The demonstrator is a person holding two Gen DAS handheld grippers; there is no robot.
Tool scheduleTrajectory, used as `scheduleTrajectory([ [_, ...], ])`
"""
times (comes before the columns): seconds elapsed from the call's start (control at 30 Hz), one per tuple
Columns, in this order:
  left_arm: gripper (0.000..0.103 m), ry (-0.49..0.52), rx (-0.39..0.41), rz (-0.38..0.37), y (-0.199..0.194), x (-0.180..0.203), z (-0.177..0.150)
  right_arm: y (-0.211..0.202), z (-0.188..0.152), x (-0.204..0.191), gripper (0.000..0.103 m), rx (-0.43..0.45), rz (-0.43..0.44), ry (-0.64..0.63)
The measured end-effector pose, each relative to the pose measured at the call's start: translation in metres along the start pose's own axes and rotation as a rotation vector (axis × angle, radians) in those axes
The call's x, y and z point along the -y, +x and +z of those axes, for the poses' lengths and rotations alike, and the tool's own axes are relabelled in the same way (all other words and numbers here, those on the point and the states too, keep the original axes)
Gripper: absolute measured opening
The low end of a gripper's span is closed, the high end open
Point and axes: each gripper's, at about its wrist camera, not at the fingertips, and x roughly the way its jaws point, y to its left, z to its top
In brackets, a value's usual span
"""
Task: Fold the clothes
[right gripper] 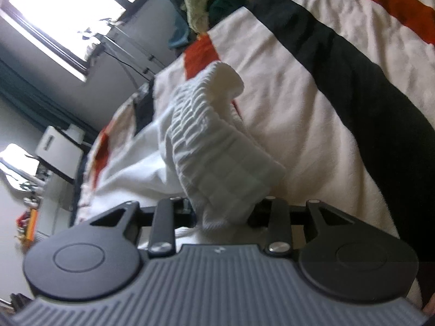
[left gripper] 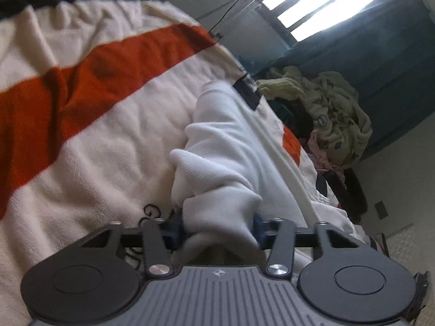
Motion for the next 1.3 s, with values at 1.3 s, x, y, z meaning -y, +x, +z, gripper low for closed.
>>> scheduleTrajectory([
  [1.3, 0.013, 0.461, -0.09, -0.282, 0.307, 0.352, -0.033, -0.069, 0.251, 0.184, 0.033, 0.424, 0.009, 0.036],
])
